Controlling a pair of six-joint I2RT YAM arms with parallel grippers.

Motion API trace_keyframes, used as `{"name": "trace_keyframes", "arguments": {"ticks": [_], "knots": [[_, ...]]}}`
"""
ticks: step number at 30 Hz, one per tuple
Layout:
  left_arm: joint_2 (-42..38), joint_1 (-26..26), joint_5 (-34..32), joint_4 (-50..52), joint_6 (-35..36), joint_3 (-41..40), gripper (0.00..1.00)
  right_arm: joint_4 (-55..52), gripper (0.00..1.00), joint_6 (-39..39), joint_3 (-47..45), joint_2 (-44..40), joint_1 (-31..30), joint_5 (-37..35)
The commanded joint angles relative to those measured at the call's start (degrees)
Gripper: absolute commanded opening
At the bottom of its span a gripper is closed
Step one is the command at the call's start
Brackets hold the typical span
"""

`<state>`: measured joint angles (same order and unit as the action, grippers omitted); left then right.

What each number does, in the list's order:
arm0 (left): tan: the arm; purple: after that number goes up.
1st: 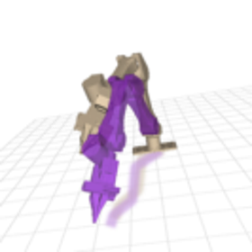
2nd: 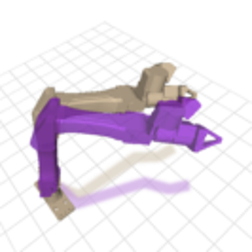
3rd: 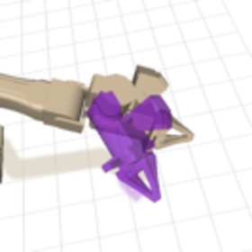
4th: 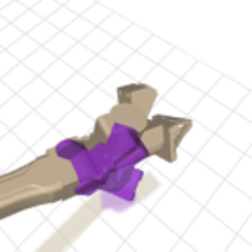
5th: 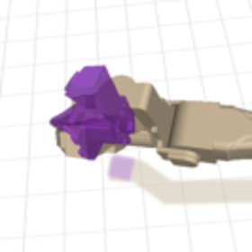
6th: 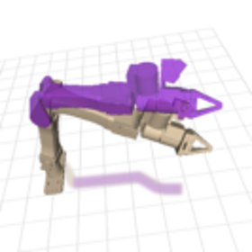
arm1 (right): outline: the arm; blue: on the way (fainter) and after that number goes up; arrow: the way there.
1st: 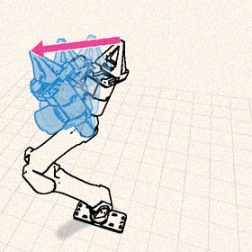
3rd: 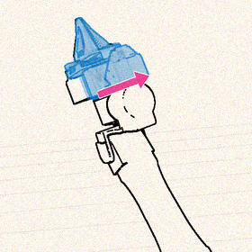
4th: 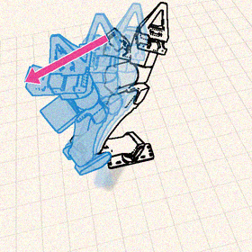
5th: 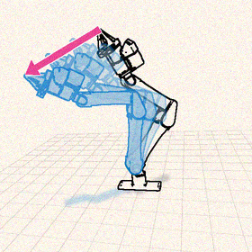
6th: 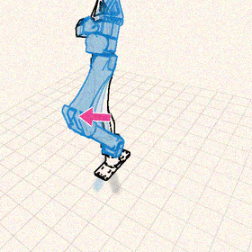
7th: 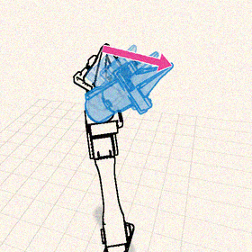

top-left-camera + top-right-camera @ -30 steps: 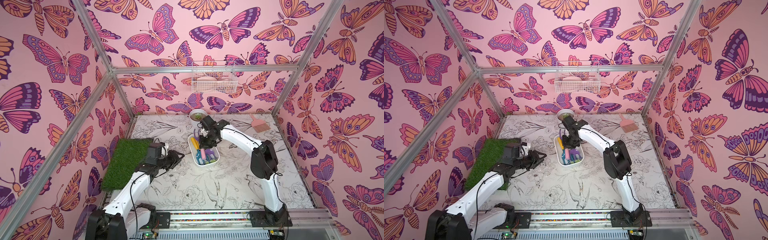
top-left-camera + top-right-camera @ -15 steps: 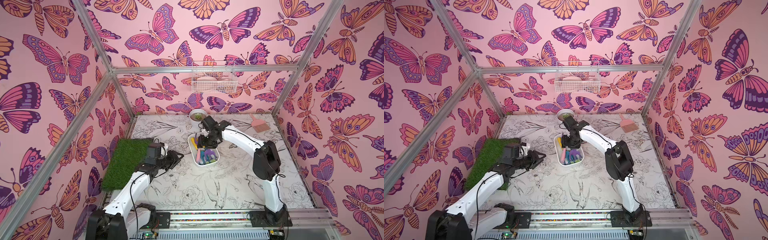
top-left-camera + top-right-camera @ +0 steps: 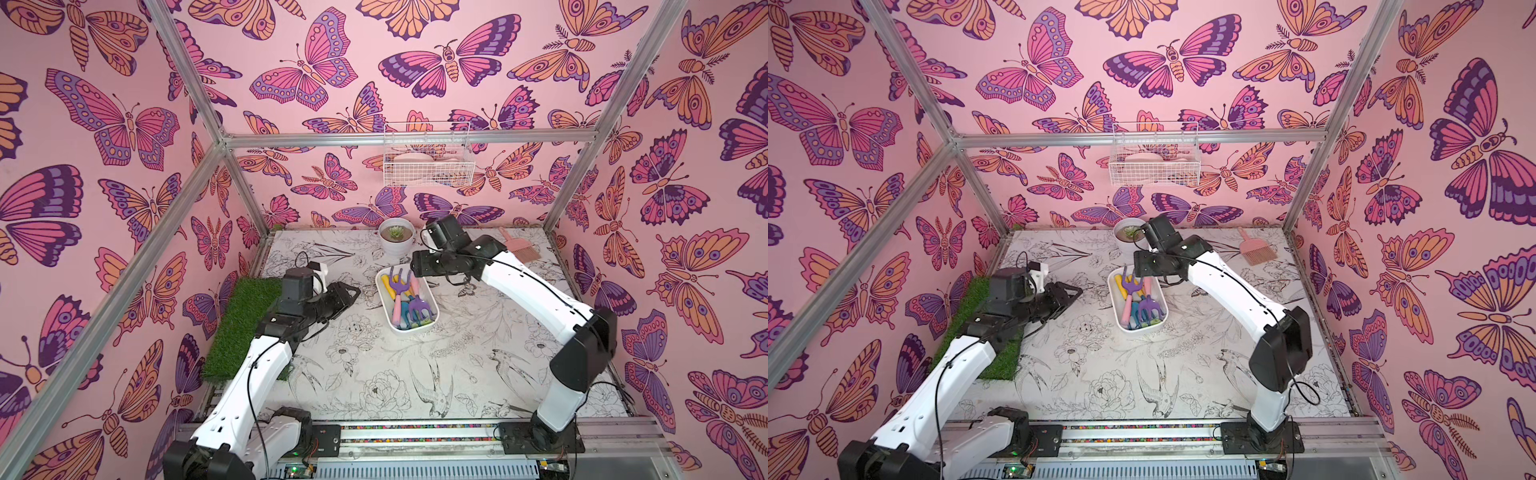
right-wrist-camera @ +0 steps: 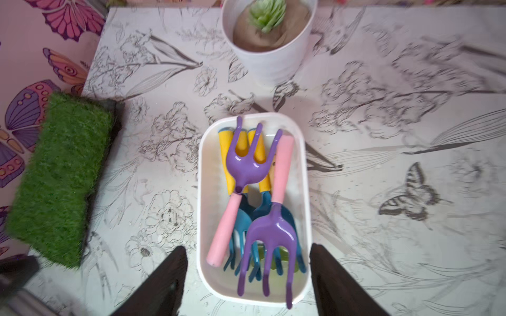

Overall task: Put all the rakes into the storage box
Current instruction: Place the rake in the storage box, then reset both arms

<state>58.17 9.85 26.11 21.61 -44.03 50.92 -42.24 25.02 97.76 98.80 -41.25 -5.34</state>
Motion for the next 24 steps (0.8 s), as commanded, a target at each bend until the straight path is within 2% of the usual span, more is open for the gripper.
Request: {"name": "trace_keyframes", "arguments": {"ticks": [1,3,4,5,6,7,10,12,15,16,19,21,24], "knots": [[-4.0,-0.4,-8.9,4.1,6.9,3.7,0.46,8.6,0.77,-4.0,-6.6,-6.5,1.5,-11.1],[-6.7,-0.4,-14.3,4.3,9.5,4.9,0.50,15.1,0.83,-6.9,-11.6,-11.9,2.4,-11.6],[-8.1,-0.4,-17.5,4.5,11.1,5.4,0.55,19.0,0.99,-8.9,-14.6,-14.4,2.7,-12.5],[-9.2,-0.4,-21.2,5.0,12.2,5.9,0.67,22.7,0.99,-11.0,-17.2,-16.7,2.7,-14.7],[-10.0,-0.4,-24.1,5.3,13.2,6.2,0.96,25.3,0.99,-12.6,-19.1,-18.3,2.7,-16.5],[-10.9,-0.4,-26.9,5.5,14.7,6.6,1.00,28.2,0.99,-14.1,-21.8,-20.0,2.7,-18.7],[-13.2,-0.4,-33.6,5.5,18.9,6.4,1.00,47.5,0.99,-20.8,-35.0,-24.9,2.7,-24.0],[-15.5,-0.4,-38.1,5.4,18.7,3.7,1.00,51.9,0.99,-23.1,-40.1,-28.1,2.7,-25.1],[-21.4,-0.4,-47.1,-4.6,18.0,-7.3,1.00,52.7,0.99,-24.3,-43.7,-30.3,2.8,-28.5],[-23.7,-0.4,-48.3,-6.4,18.7,-10.3,1.00,51.0,0.99,-24.2,-43.9,-30.3,3.0,-29.3],[-29.3,-0.4,-47.5,-10.9,23.2,-17.5,1.00,48.0,0.98,-24.8,-45.2,-30.6,4.2,-30.0],[-31.6,-0.4,-49.6,-14.7,23.3,-22.3,1.00,48.8,0.99,-24.4,-47.9,-31.1,5.6,-29.7],[-31.8,-0.4,-50.8,-18.4,27.1,-27.7,1.00,52.0,0.99,-21.8,-53.6,-32.0,10.0,-27.7]]}}
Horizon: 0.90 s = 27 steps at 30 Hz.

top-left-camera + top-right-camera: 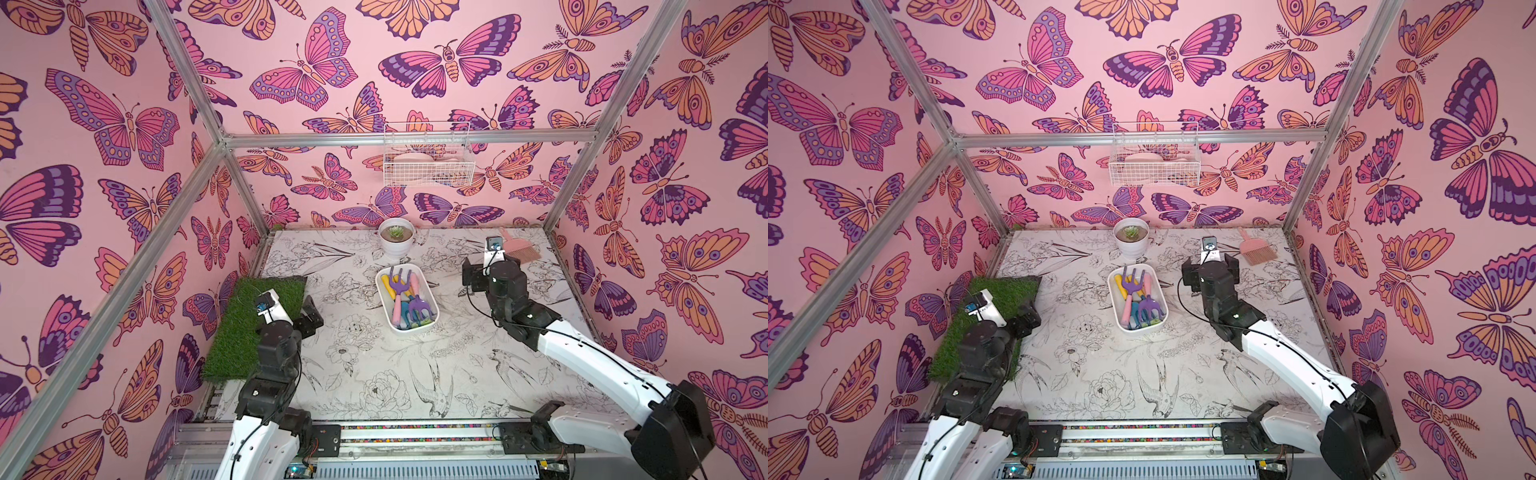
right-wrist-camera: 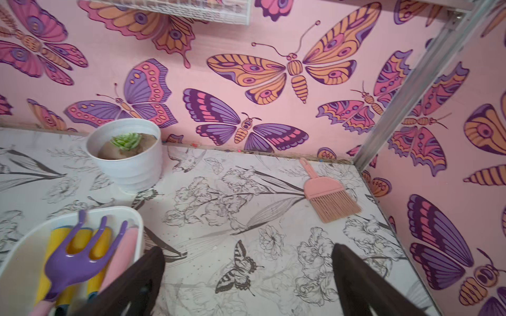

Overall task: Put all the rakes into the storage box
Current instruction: Reset both arms

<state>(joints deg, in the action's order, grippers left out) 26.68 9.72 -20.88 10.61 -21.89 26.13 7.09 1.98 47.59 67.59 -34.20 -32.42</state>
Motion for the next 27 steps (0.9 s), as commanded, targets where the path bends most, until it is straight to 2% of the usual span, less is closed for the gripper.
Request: {"name": "trace_keyframes", "arguments": {"ticks": [1,5,6,10,12,16,18,20,24,27], "knots": [[0.7,-0.3,-4.6,-8.1,6.5,-4.0,1.00,4.0,0.99,2.2,-5.3,-0.9,4.7,-0.5],[6.3,-0.3,-7.5,-13.7,10.6,-6.7,1.00,5.3,0.99,6.2,-10.5,0.2,11.3,1.0],[8.1,-0.3,-7.5,-16.0,12.1,-9.6,1.00,5.5,0.98,6.4,-11.4,0.9,12.9,1.2],[15.4,-0.3,-10.7,-21.2,11.7,-11.4,1.00,9.0,0.99,1.1,-14.5,4.4,15.4,0.3],[18.9,-0.3,-10.3,-24.1,12.7,-12.2,1.00,11.7,0.99,-0.9,-16.1,6.9,16.1,-0.6],[26.3,-0.7,-9.7,-34.8,14.8,-15.1,1.00,16.3,0.99,0.1,-18.4,11.4,18.3,0.5],[29.9,-1.7,-9.0,-34.2,14.2,-12.8,0.99,15.5,0.99,0.1,-16.9,12.7,18.9,2.0],[33.5,-2.5,-7.4,-37.6,14.8,-12.0,1.00,19.7,0.99,-0.3,-17.0,14.3,19.6,3.7],[39.9,-4.6,-3.6,-43.8,14.7,-10.0,1.00,15.7,0.99,0.3,-13.5,16.6,21.9,6.0],[45.5,-6.0,-1.5,-49.5,14.2,-8.5,1.00,21.6,0.99,-2.6,-16.6,15.3,22.8,8.1]]}}
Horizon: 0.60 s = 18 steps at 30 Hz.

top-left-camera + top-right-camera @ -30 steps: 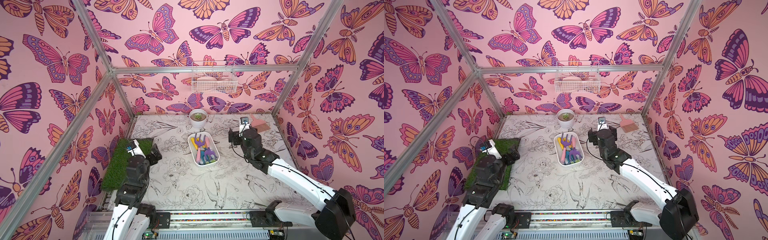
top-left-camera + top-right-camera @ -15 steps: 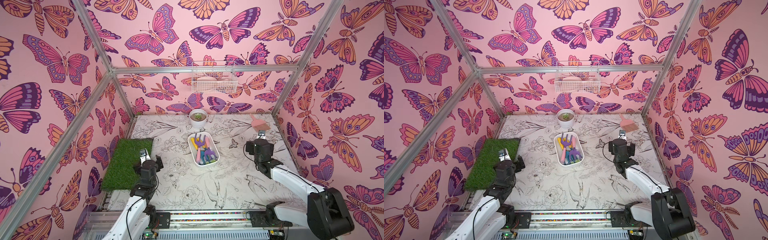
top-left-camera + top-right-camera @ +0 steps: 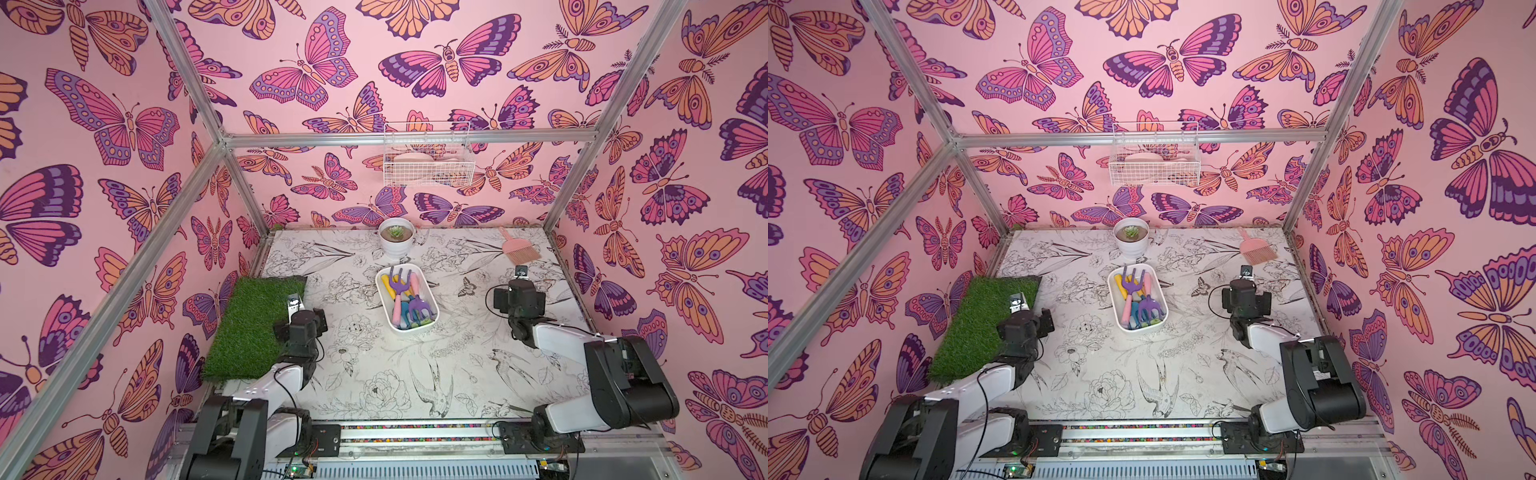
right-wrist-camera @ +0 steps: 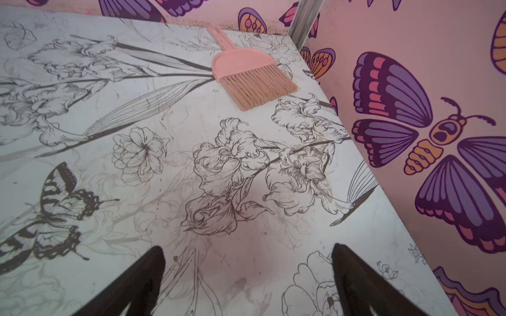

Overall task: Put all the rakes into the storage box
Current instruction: Reset both arms

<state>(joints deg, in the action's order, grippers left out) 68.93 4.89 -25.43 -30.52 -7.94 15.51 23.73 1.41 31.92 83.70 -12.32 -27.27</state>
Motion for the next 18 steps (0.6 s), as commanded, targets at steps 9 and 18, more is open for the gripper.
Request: {"name": "trace_keyframes", "arguments": {"ticks": [9,18], "knots": [[14.1,-5.4,10.1,-13.9,2.1,6.6,1.00,12.8,0.99,1.8,-4.0,1.0,8.9,12.9],[18.5,-6.0,17.9,-20.9,4.9,5.0,0.99,23.7,0.99,2.0,-9.6,2.3,10.2,16.1]]}}
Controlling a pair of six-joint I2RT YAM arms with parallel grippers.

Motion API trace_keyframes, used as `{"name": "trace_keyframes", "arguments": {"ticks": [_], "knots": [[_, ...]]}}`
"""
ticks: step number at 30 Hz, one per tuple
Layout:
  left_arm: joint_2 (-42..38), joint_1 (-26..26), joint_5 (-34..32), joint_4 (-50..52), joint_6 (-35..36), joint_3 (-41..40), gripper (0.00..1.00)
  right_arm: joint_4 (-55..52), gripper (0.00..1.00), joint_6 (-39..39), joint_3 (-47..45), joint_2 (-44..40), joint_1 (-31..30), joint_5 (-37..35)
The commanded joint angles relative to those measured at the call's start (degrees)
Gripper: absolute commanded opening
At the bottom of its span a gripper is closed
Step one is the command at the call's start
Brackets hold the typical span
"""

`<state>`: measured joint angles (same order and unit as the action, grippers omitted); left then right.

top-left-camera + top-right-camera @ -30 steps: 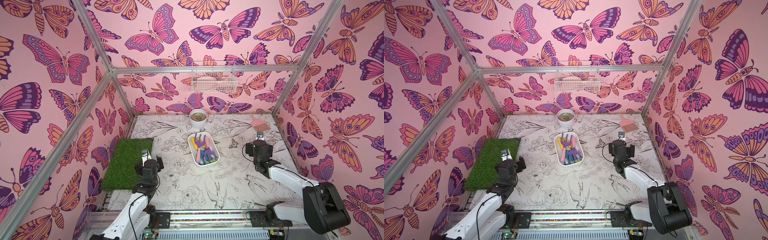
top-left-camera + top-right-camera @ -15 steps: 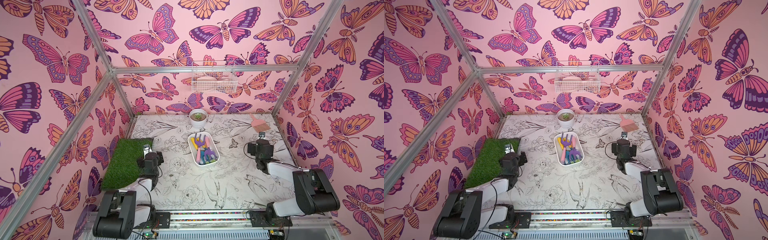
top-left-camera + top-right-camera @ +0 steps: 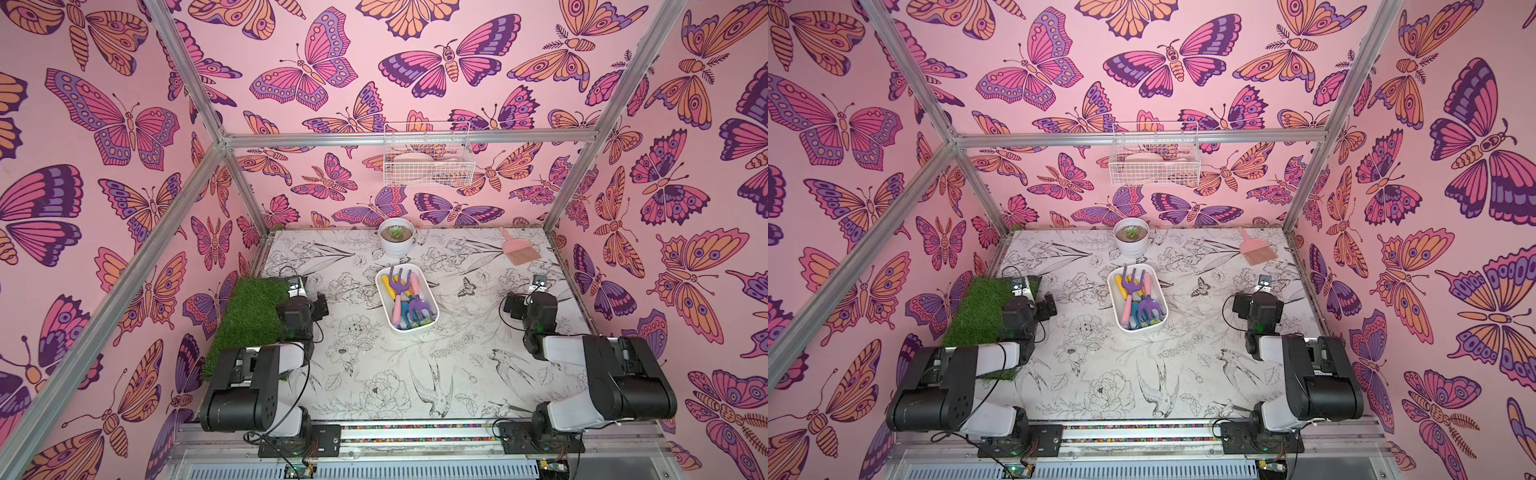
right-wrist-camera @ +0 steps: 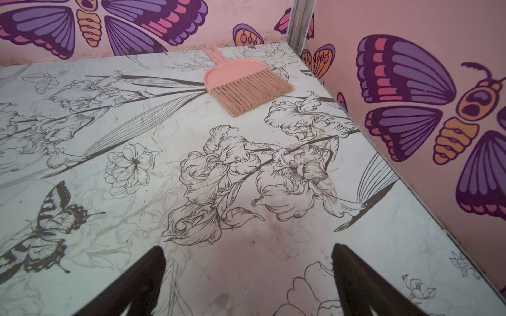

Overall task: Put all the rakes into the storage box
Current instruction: Reset both arms

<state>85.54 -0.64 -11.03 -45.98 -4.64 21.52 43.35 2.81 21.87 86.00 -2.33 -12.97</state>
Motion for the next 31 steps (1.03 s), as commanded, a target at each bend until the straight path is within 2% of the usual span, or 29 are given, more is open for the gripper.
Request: {"name": "trace_keyframes", "arguments": {"ticks": [1,31], "knots": [[1.8,-0.5,3.6,-5.2,1.6,-1.0,0.99,4.5,0.99,0.6,0.4,0.2,0.3,1.8],[1.9,-0.5,3.5,-5.3,1.5,-1.0,1.00,4.2,0.99,0.6,0.6,0.3,0.5,2.4]]}}
